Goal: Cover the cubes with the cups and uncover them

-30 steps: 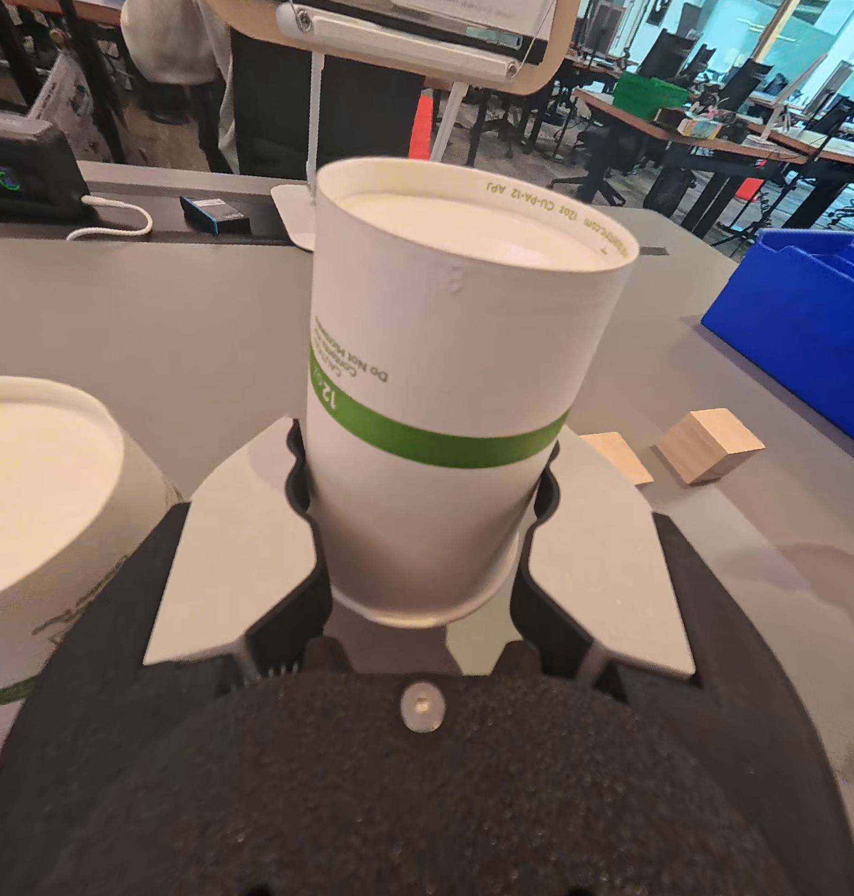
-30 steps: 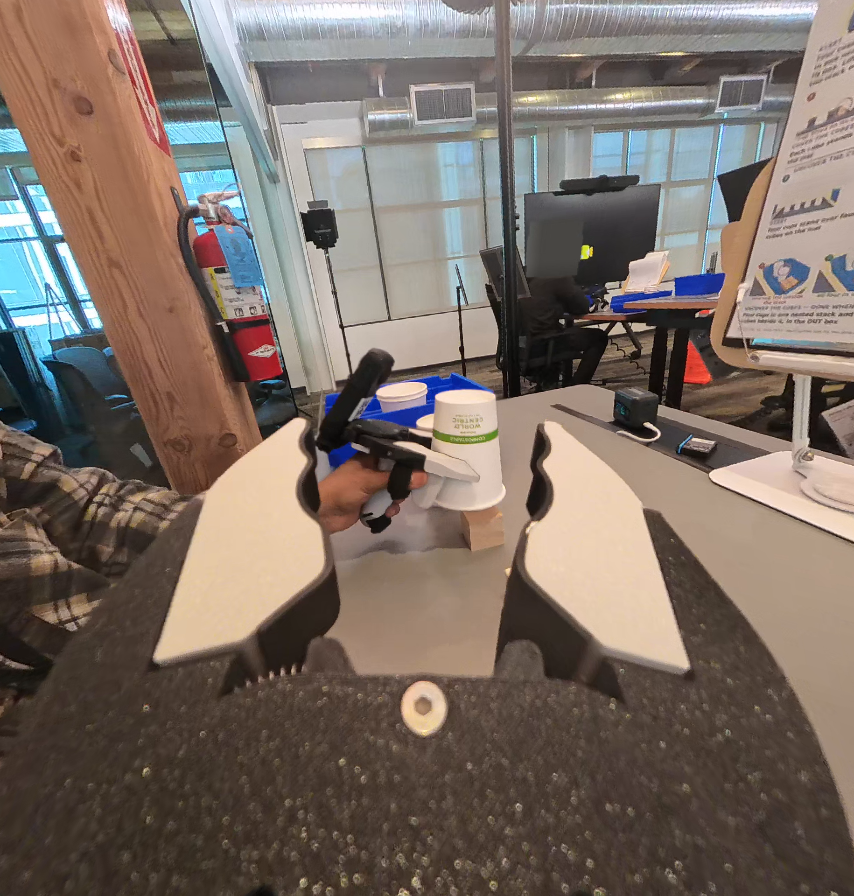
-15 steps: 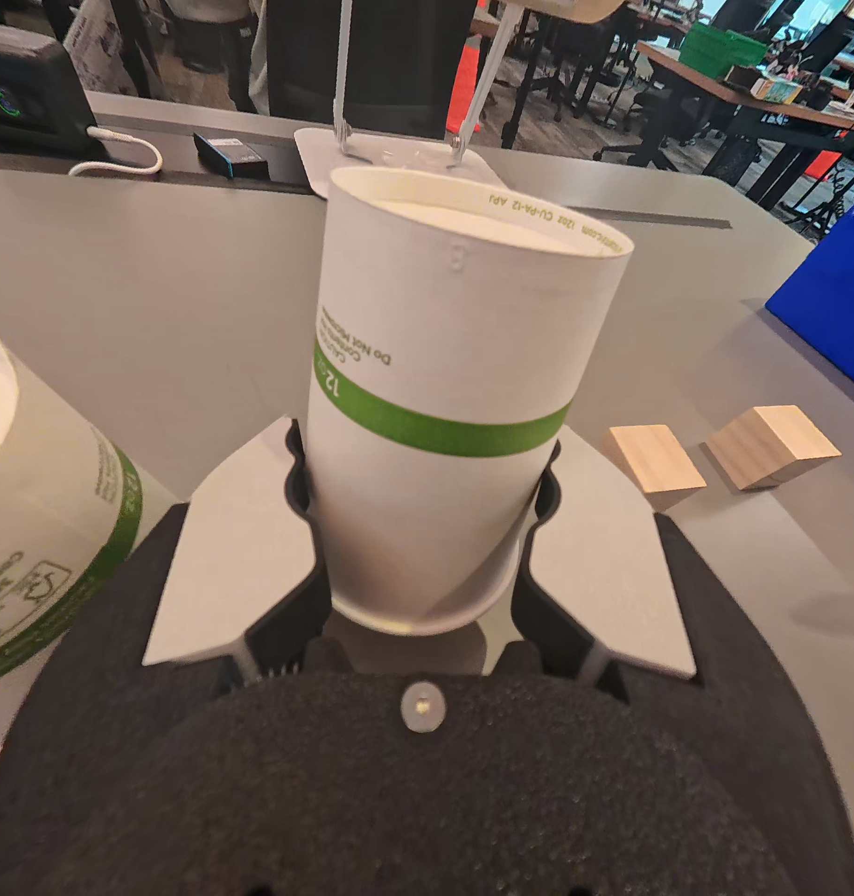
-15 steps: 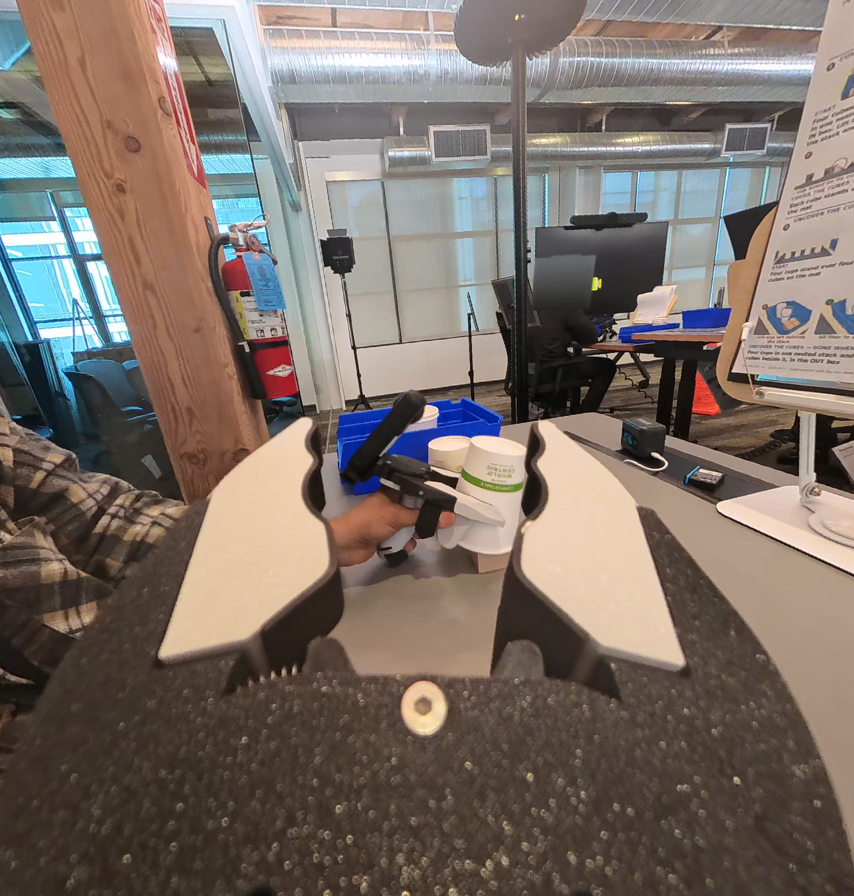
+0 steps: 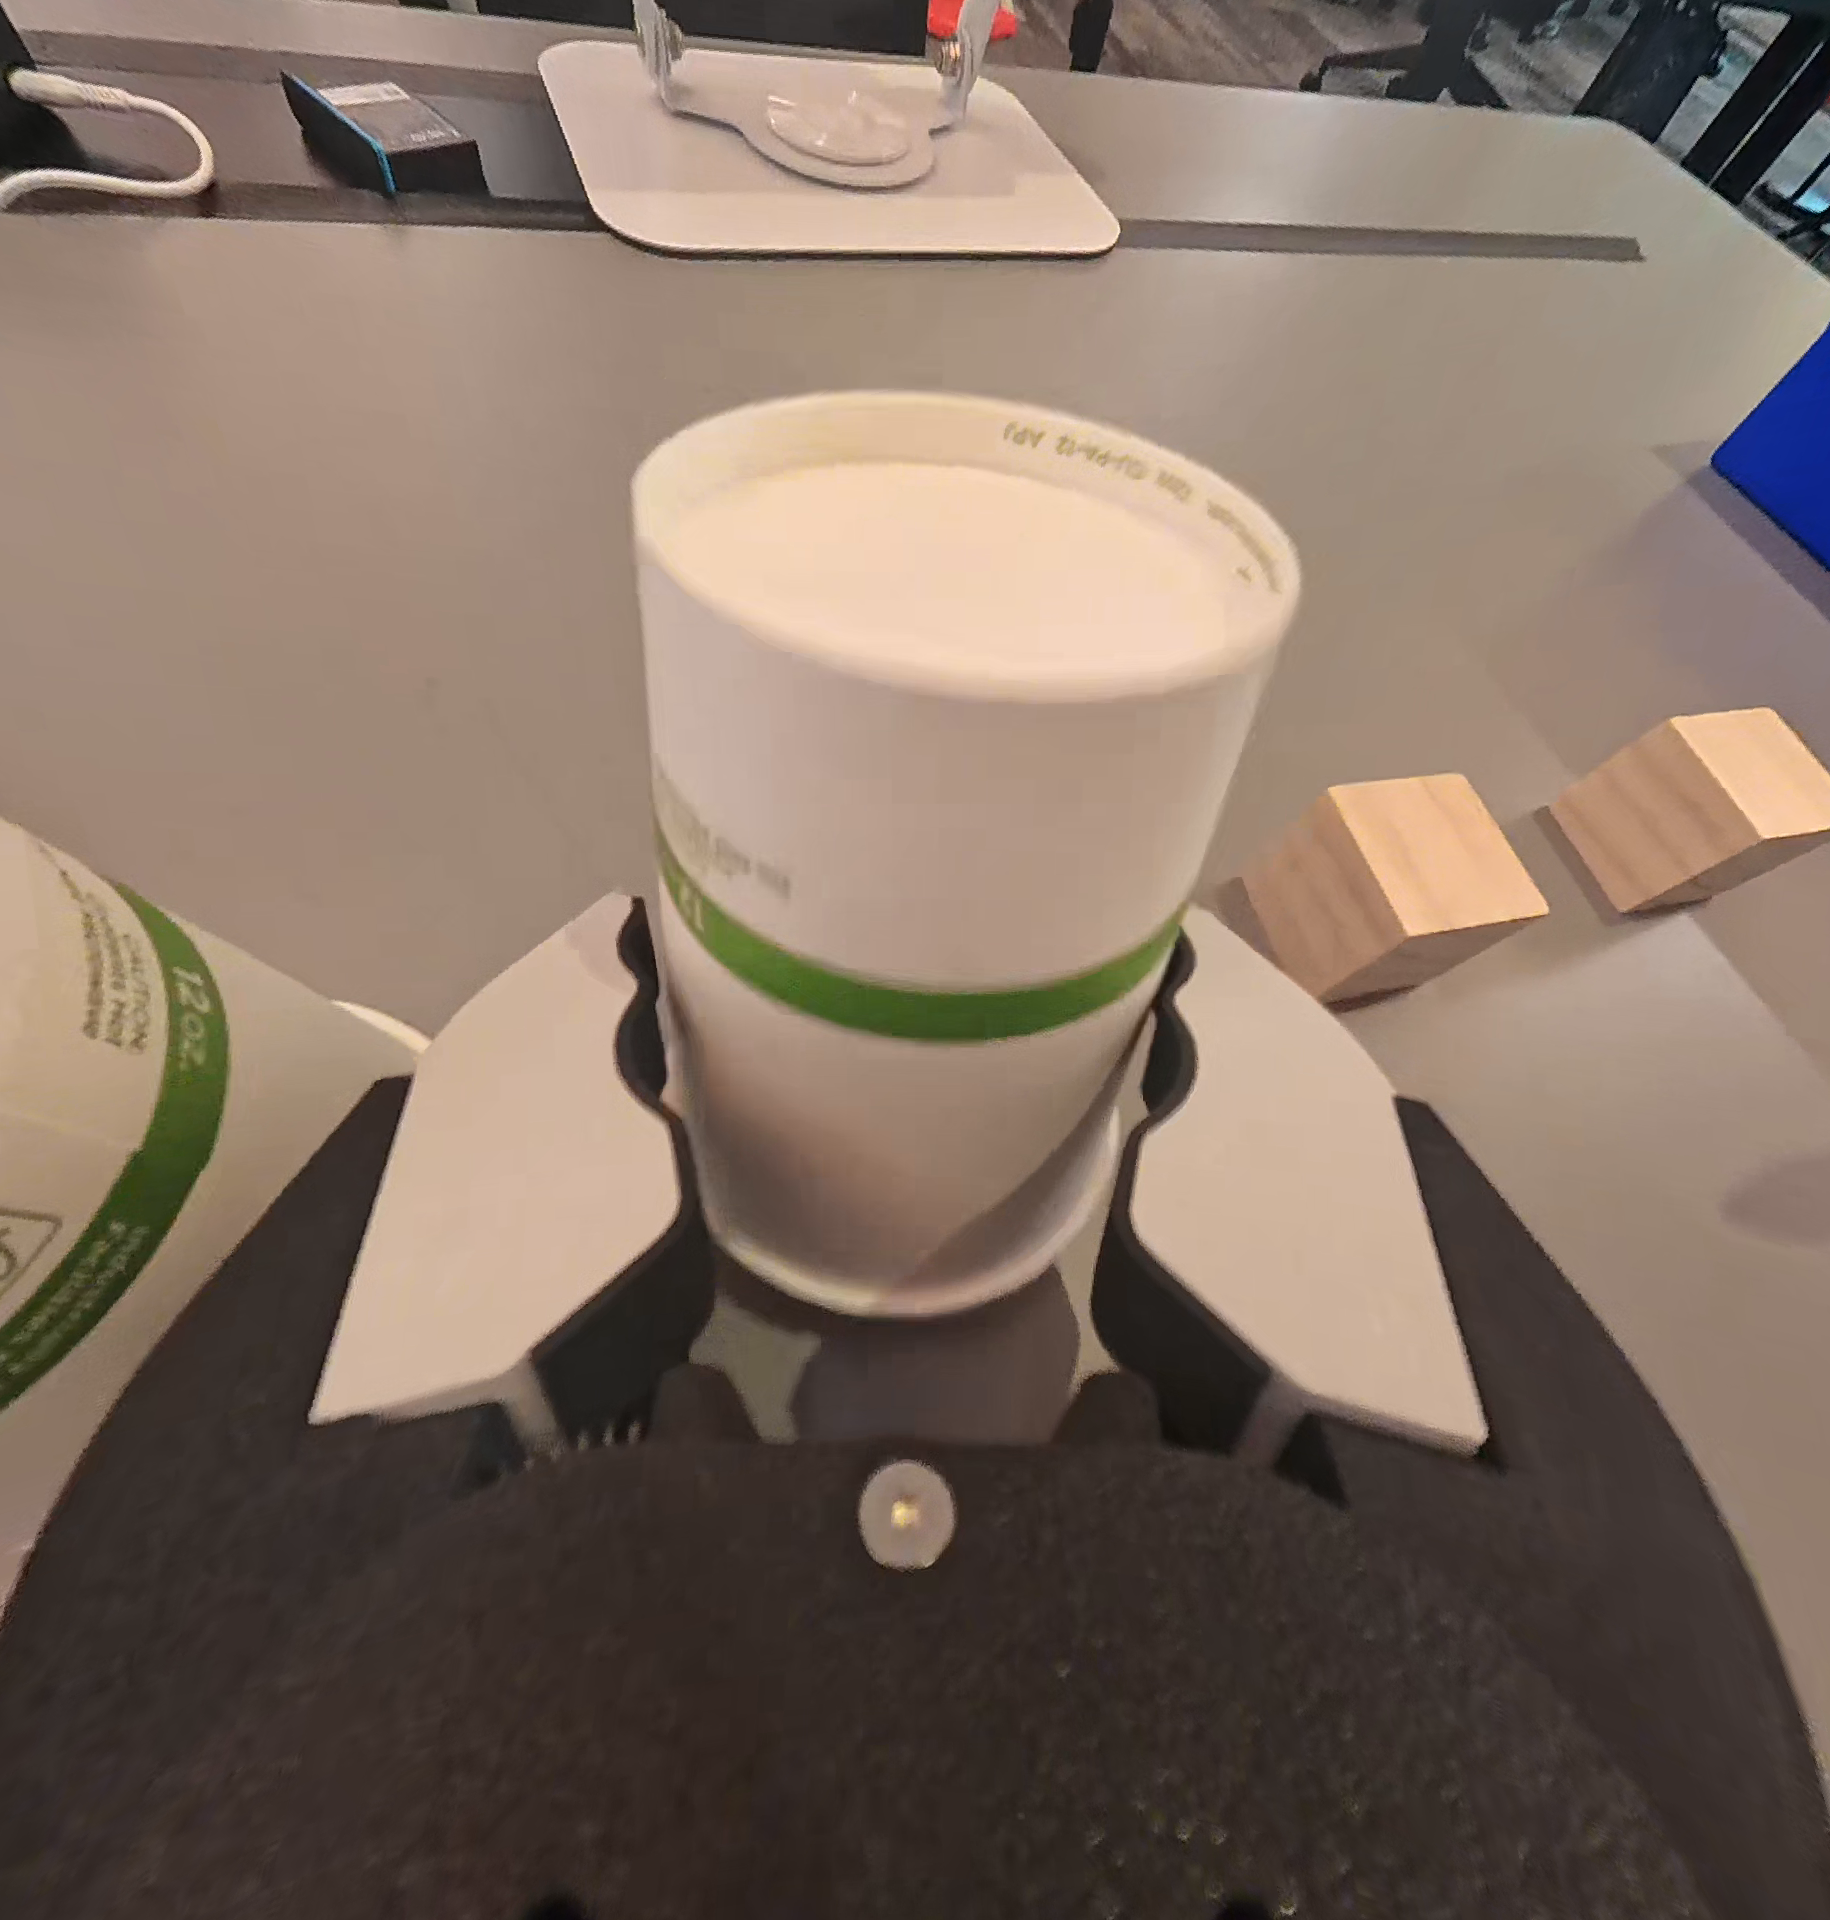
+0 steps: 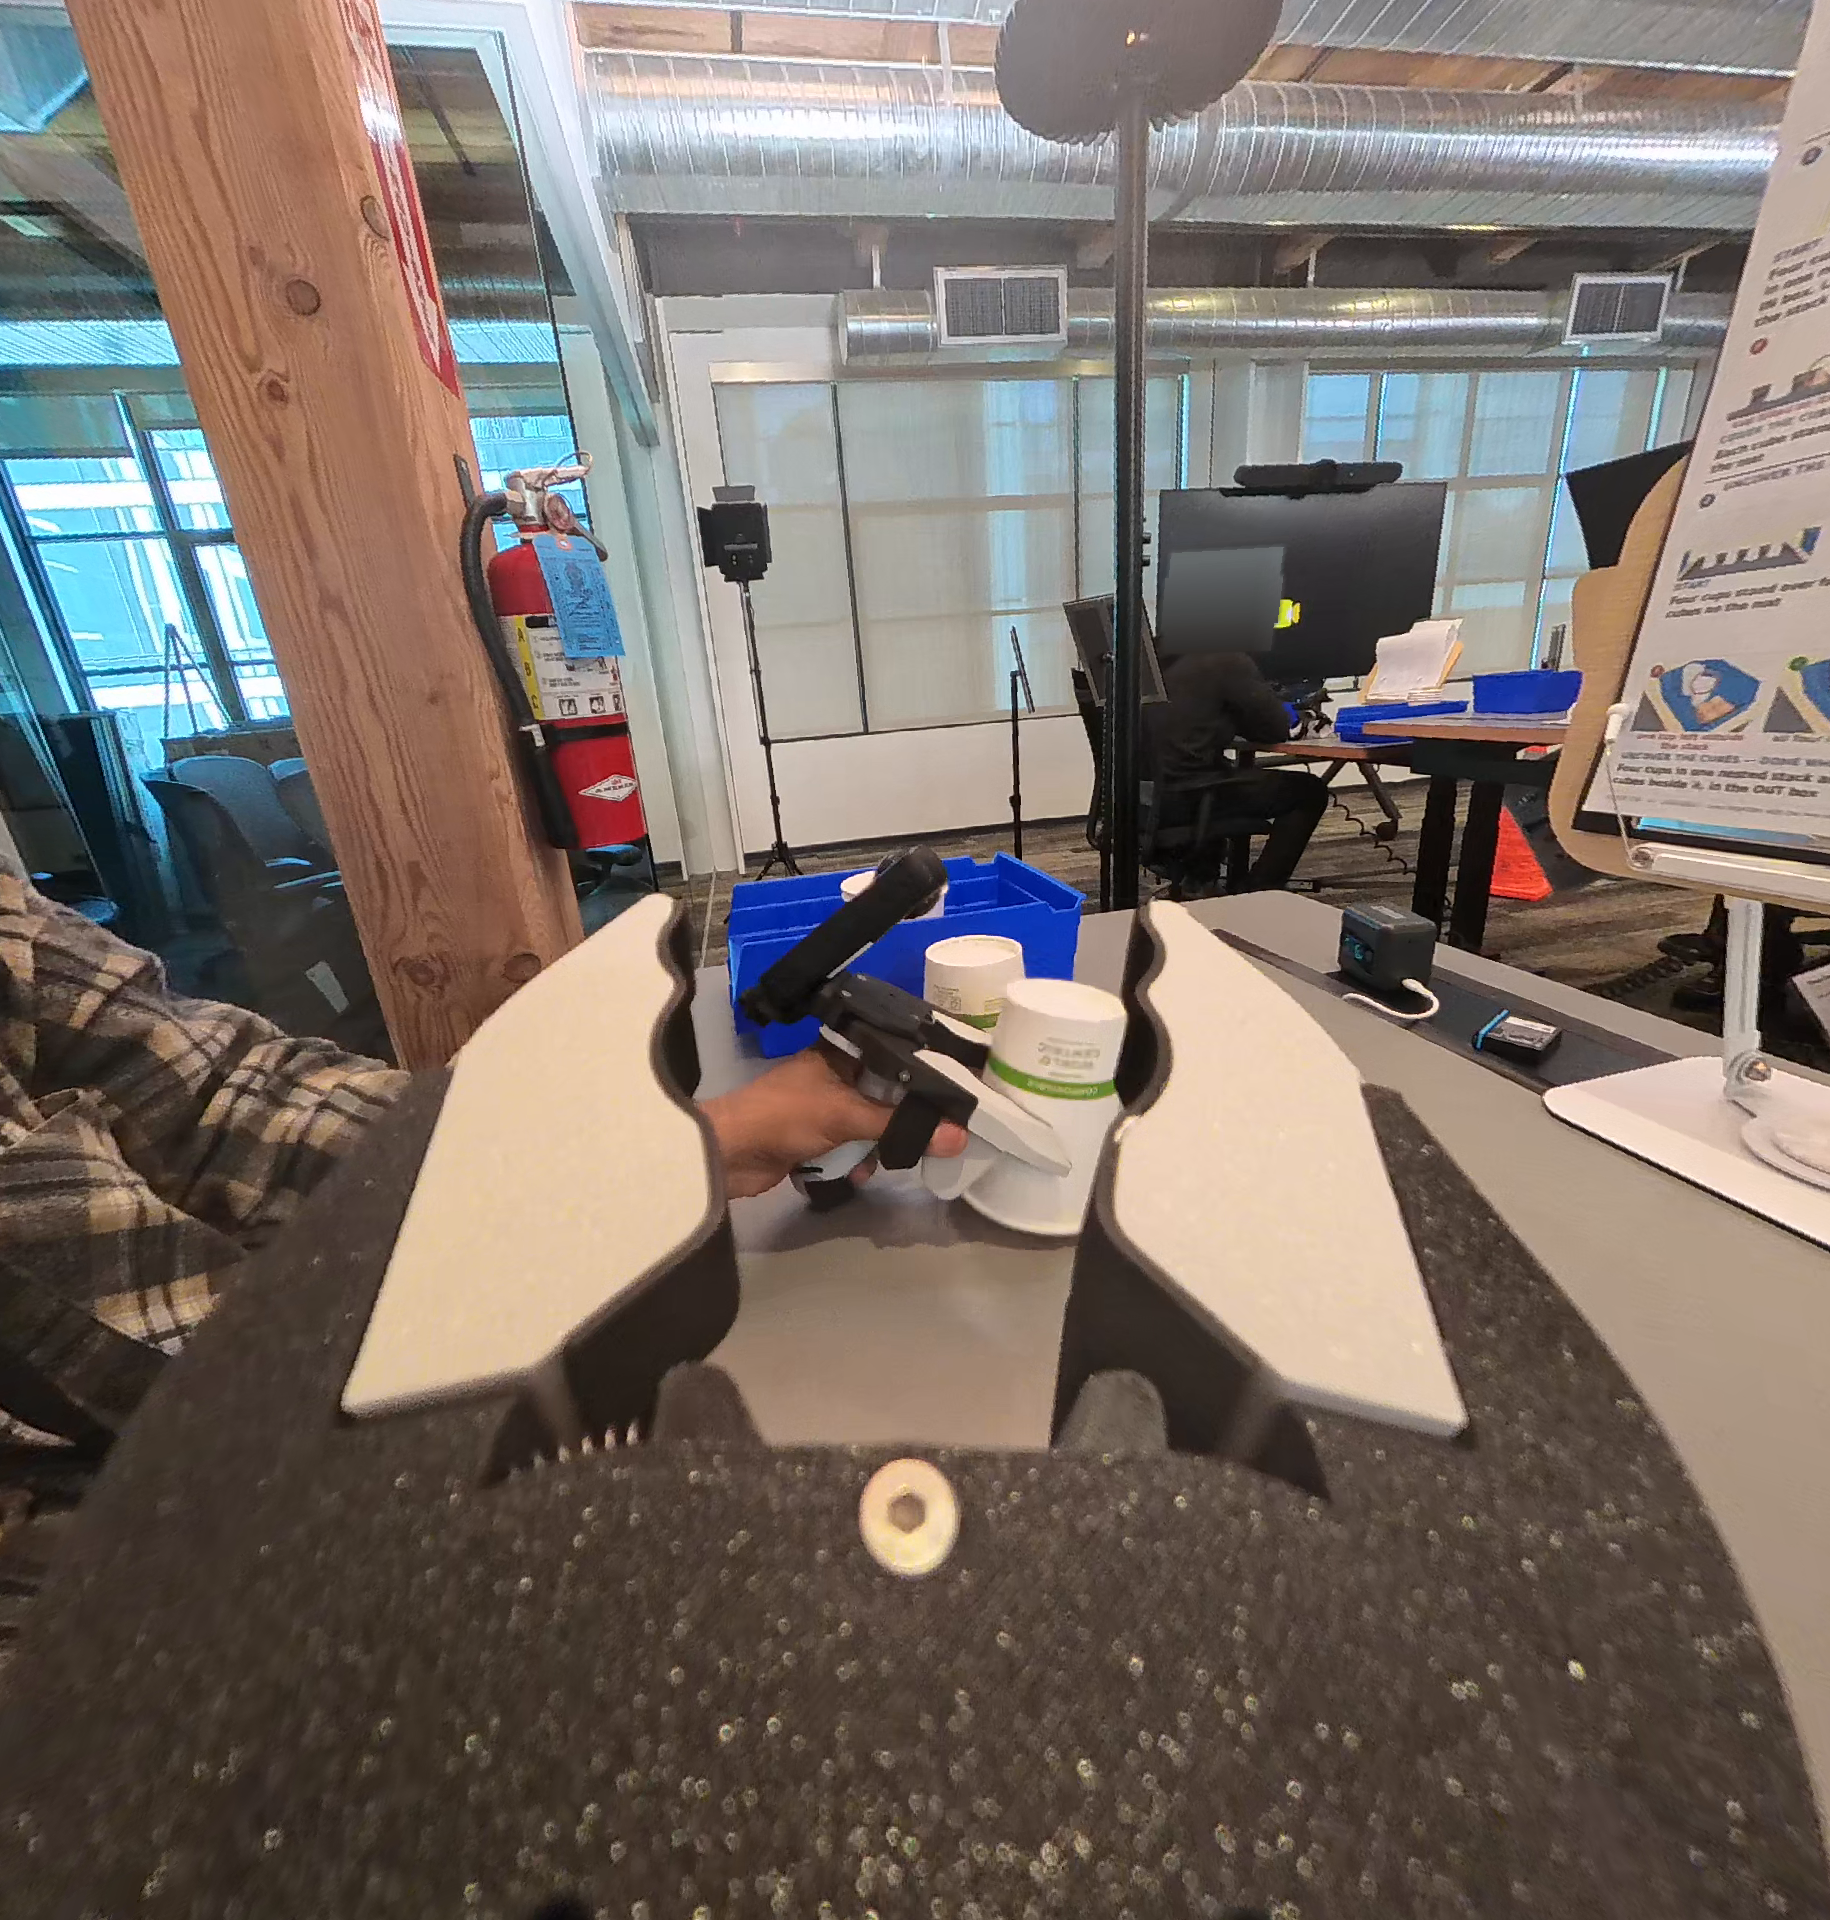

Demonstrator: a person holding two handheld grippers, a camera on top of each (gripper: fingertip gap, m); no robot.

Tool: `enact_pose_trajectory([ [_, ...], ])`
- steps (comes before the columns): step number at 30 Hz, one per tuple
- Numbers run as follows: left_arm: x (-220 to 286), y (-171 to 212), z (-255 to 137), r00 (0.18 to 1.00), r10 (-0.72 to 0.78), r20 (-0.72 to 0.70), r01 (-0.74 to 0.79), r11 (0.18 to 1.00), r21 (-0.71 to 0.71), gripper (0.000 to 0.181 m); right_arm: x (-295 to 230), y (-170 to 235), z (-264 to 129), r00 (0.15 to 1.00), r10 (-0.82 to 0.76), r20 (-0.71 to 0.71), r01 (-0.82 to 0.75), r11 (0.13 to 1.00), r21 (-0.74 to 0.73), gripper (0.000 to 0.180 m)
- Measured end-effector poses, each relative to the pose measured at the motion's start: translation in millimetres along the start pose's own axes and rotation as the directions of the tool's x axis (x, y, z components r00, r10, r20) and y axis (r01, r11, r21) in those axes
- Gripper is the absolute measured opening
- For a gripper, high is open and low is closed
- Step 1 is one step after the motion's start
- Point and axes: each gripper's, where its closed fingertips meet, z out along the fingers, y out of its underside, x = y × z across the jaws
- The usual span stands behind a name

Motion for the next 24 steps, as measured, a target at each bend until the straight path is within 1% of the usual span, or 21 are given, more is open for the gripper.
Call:
enact_pose_trajectory([
  [1, -0.8, 1.5, -0.1, 1.0, 0.004, 0.004, -0.004, 1.0, -0.012, 0.092, -0.5, 0.4, 0.6, 1.0, -0.001, 0.002, 0.001, 1.0, -0.001, 0.079],
  [4, 1.3, 5.8, -0.9, 1.0, 0.0, -0.007, 0.0, 0.999, -0.037, 0.096, -1.6, 1.8, 2.1, 1.0, -0.004, 0.006, 0.004, 1.0, -0.009, 0.079],
  [7, 2.3, 3.6, -7.1, 1.0, -0.007, -0.004, 0.007, 1.0, -0.024, 0.102, -2.8, 2.6, 2.6, 1.0, -0.009, 0.007, 0.01, 1.0, -0.014, 0.08],
  [11, 1.6, -10.3, -29.0, 1.0, 0.01, 0.02, -0.011, 0.999, 0.04, 0.112, -2.9, 2.1, 2.4, 1.0, -0.011, 0.007, 0.011, 1.0, -0.011, 0.081],
  [14, 7.9, -21.9, -52.3, 1.0, 0.027, -0.005, -0.027, 0.997, 0.075, 0.119, -2.7, 3.3, 3.1, 1.0, -0.009, 0.008, 0.009, 1.0, -0.016, 0.082],
  [17, 18.1, -40.8, -88.7, 0.995, 0.068, -0.076, -0.058, 0.99, 0.129, 0.122, -1.1, 6.8, 2.4, 1.0, -0.026, -0.009, 0.025, 0.999, -0.043, 0.085],
  [19, 14.4, -60.2, -123.2, 0.987, 0.128, -0.101, -0.11, 0.98, 0.165, 0.123, 0.1, 7.3, 0.1, 0.999, -0.037, -0.021, 0.036, 0.998, -0.052, 0.086],
  [20, 6.5, -72.5, -142.1, 0.982, 0.164, -0.098, -0.144, 0.972, 0.185, 0.123, 1.1, 7.0, -1.3, 0.999, -0.039, -0.027, 0.037, 0.998, -0.052, 0.086],
  [21, -4.7, -83.3, -160.5, 0.976, 0.197, -0.095, -0.176, 0.966, 0.189, 0.118, 2.2, 6.6, -2.7, 0.999, -0.038, -0.031, 0.036, 0.998, -0.051, 0.086],
  [22, -16.7, -91.7, -176.8, 0.968, 0.227, -0.108, -0.207, 0.963, 0.173, 0.113, 3.3, 6.3, -4.0, 0.999, -0.036, -0.035, 0.034, 0.998, -0.05, 0.086],
  [23, -31.8, -98.9, -190.3, 0.96, 0.254, -0.117, -0.235, 0.96, 0.149, 0.112, 4.7, 6.1, -5.1, 0.998, -0.037, -0.041, 0.035, 0.998, -0.051, 0.086],
  [24, -51.1, -103.3, -200.7, 0.952, 0.283, -0.115, -0.271, 0.956, 0.108, 0.107, 5.9, 6.2, -6.0, 0.998, -0.038, -0.047, 0.036, 0.998, -0.053, 0.086],
])
